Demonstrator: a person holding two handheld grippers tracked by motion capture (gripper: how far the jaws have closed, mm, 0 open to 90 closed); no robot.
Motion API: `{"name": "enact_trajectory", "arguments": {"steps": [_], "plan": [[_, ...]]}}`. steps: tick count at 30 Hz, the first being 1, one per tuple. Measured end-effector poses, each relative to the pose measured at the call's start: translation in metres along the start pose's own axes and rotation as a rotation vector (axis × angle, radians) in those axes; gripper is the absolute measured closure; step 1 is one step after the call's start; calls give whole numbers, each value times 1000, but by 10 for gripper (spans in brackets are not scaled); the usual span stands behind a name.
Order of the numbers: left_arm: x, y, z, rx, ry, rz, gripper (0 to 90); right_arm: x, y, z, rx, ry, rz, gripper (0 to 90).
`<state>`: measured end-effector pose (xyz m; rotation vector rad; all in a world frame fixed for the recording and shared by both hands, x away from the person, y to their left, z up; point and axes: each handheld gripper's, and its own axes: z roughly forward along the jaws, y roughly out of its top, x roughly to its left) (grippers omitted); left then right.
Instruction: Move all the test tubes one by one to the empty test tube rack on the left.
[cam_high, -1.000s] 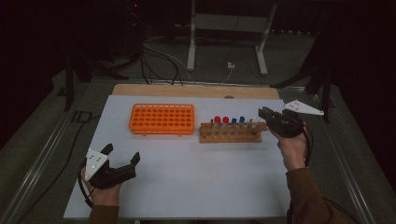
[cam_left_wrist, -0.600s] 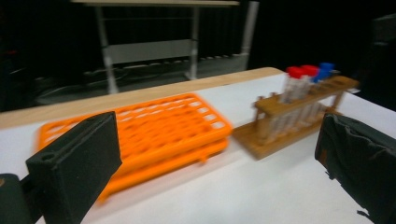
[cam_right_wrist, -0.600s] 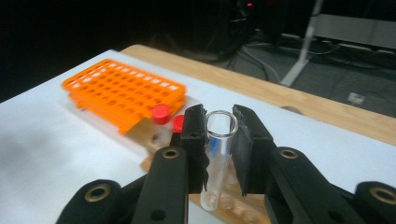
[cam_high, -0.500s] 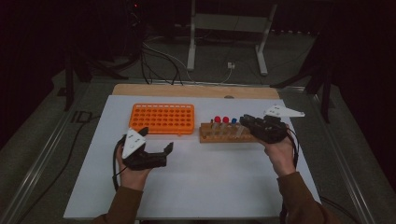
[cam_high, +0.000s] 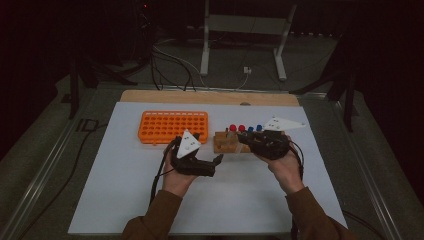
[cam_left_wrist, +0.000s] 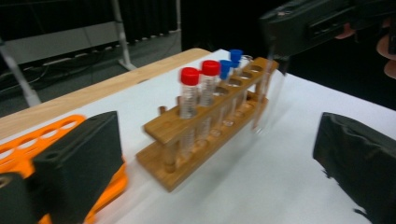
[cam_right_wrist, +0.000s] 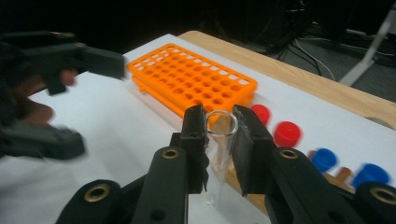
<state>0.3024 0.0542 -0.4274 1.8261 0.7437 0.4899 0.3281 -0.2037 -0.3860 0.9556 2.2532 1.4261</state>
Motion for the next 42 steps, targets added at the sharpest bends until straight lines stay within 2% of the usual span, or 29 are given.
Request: {"name": "enact_trajectory", "arguments": {"steps": [4, 8, 9, 11, 16, 23, 26, 30, 33, 38, 40, 42], "plan": [[-10, 3, 15, 18, -46, 6, 84, 9, 1, 6, 11, 28, -10, 762], [-15, 5, 25, 35, -72, 11, 95, 15, 2, 12, 23, 51, -23, 761], [-16, 5, 26, 39, -76, 9, 123, 17, 2, 13, 26, 56, -24, 762], [-16, 5, 28, 39, -89, 6, 204, 19, 2, 14, 29, 64, -25, 762], [-15, 6, 29, 36, -122, 10, 500, 21, 2, 17, 35, 78, -30, 762], [-16, 4, 30, 52, -147, 18, 736, 24, 1, 18, 41, 94, -35, 762], [-17, 4, 30, 45, -148, 30, 757, 23, 0, 16, 32, 97, -28, 745], [-12, 3, 30, 49, -140, 17, 758, 18, -2, 11, -7, 104, -12, 569], [-8, 2, 30, 46, -132, 5, 759, 14, -4, 4, -38, 88, -5, 420], [-1, 3, 25, 26, -109, -6, 759, 7, -15, -6, -53, 1, 25, 225], [2, 3, 23, 17, -103, -7, 759, 3, -23, -11, -65, -21, 40, 164], [5, 3, 22, 13, -95, -10, 759, 0, -32, -16, -76, -39, 55, 142]]}}
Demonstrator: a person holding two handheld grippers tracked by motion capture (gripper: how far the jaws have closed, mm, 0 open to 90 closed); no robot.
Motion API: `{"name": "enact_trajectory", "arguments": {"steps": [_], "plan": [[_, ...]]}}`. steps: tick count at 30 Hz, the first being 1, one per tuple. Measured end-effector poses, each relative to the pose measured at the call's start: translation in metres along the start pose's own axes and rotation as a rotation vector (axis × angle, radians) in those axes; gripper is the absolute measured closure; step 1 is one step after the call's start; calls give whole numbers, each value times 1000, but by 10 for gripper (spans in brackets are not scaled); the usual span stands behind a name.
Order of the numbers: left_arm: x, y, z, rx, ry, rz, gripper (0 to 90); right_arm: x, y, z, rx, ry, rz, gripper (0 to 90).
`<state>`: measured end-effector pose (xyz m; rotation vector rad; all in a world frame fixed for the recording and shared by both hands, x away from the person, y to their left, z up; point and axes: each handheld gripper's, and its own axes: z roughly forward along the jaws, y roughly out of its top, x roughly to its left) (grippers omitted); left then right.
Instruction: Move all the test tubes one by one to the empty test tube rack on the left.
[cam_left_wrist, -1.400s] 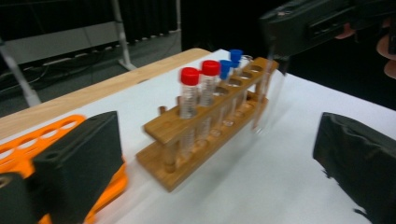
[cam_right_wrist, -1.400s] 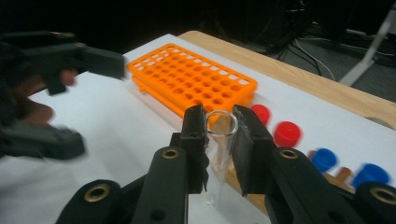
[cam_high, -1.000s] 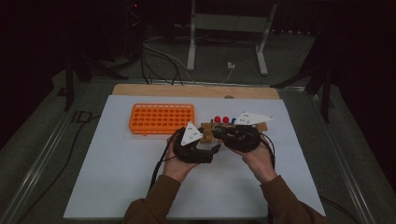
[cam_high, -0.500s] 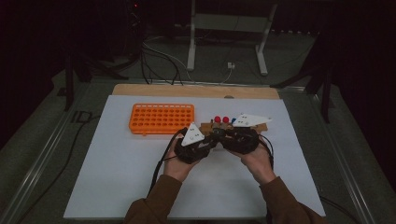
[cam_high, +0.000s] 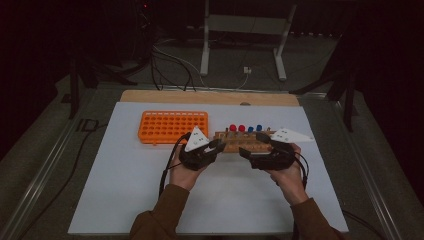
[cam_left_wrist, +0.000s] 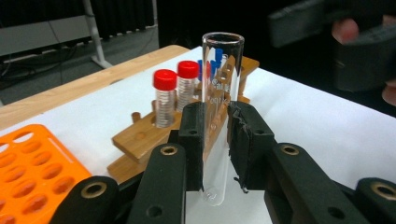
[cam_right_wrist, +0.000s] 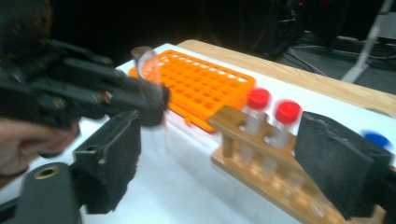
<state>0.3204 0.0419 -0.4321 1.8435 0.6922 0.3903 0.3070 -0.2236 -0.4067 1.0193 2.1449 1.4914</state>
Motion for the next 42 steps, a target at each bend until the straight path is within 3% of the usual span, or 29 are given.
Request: {"name": "enact_trajectory", "arguments": {"steps": [3, 7, 11, 14, 25, 35, 42], "plan": [[4, 0, -3, -10, 14, -6, 759, -4, -8, -5, -7, -13, 4, 103], [11, 1, -6, -33, 30, -23, 758, -12, -27, -13, -27, -73, -5, 38], [18, 2, -11, -51, 53, -26, 758, -16, -39, -19, -54, -86, 26, 21], [23, 3, -13, -61, 67, -27, 758, -18, -46, -22, -50, -109, 14, 8], [43, 4, -9, -96, 151, -38, 757, -27, -51, -36, -108, -141, 61, 7], [57, 1, 0, -99, 221, -50, 758, -27, -51, -35, -111, -135, 65, 7], [65, 0, 6, -102, 248, -73, 757, -27, -51, -35, -114, -134, 69, 7]]}}
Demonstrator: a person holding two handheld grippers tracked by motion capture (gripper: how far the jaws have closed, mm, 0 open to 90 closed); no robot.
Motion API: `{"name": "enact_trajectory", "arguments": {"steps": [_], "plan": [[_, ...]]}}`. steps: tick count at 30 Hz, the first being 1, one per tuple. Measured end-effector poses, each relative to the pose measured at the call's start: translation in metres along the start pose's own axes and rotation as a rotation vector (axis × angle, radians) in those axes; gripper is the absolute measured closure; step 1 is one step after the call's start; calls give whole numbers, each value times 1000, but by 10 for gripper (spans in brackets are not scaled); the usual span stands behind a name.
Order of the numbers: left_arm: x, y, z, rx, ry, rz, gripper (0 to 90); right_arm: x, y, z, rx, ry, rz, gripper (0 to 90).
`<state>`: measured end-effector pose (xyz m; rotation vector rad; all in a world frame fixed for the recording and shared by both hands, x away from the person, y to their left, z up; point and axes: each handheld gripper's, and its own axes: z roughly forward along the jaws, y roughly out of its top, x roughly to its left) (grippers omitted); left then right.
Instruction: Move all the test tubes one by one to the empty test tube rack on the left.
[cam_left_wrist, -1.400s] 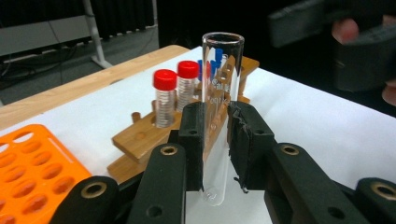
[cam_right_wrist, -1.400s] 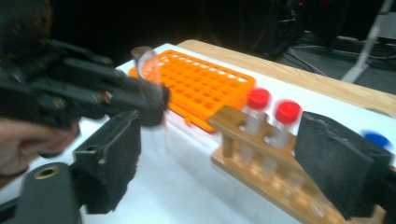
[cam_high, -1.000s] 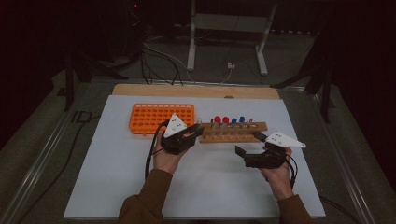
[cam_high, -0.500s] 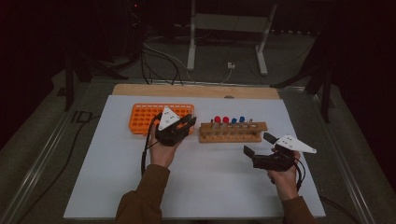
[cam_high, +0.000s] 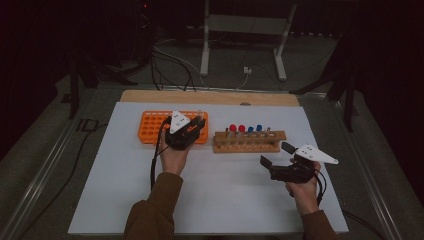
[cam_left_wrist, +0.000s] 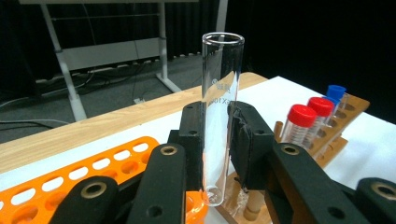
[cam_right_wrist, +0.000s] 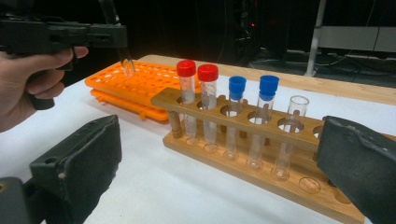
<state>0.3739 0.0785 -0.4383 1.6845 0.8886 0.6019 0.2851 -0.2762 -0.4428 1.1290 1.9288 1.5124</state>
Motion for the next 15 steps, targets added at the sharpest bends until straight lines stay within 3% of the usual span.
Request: {"name": "enact_trajectory", "arguments": {"steps": [15], "plan": [[4, -12, 25, 57, 62, -23, 758, 3, -1, 4, 11, 17, 1, 7]]}}
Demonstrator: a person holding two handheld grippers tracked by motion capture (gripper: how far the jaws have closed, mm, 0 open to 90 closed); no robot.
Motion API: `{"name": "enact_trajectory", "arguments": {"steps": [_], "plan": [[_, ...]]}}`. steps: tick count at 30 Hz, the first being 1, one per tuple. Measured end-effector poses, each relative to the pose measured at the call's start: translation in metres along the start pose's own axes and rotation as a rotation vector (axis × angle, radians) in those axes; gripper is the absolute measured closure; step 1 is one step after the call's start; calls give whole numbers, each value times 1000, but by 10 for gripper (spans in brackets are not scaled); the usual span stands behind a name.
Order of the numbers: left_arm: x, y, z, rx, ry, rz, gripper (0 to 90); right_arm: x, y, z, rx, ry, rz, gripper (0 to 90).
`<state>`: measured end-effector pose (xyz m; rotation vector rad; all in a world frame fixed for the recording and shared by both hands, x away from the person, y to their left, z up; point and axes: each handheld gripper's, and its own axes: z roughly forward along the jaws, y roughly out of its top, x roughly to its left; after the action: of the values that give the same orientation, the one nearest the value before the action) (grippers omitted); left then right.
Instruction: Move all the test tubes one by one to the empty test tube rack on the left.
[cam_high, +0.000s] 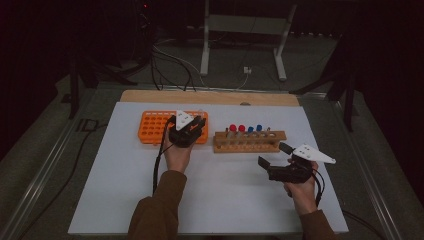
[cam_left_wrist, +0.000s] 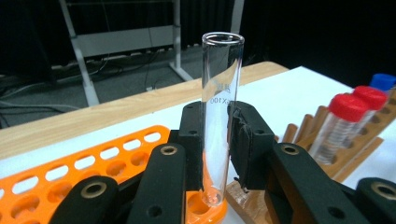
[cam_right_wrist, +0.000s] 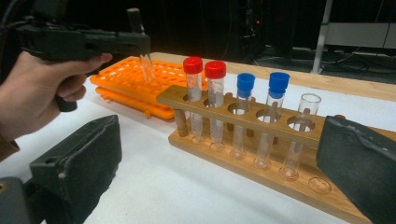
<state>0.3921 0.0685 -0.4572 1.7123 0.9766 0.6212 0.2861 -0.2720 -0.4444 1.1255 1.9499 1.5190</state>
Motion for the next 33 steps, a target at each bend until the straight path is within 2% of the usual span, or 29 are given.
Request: {"name": "enact_trajectory", "arguments": {"steps": [6, 12, 15, 23, 26, 31, 33], "plan": [[-3, -7, 12, 18, 24, 0, 758, 1, -1, 1, -1, 7, 5, 7], [-3, -14, 21, 64, 55, 24, 758, 3, -1, 2, 6, 12, -8, 7], [-2, -18, 23, 89, 59, 27, 760, 2, -1, 2, 6, 14, -3, 7], [0, -31, 27, 171, 38, 27, 771, 4, -2, 3, 11, 18, -5, 7], [1, -31, 27, 183, 37, 26, 773, 5, -3, 4, 16, 19, -8, 7], [-1, -32, 30, 222, 46, 52, 773, 5, -3, 5, 17, 21, -10, 7], [-1, -32, 30, 220, 44, 45, 773, 5, -4, 5, 19, 21, -10, 7]]}}
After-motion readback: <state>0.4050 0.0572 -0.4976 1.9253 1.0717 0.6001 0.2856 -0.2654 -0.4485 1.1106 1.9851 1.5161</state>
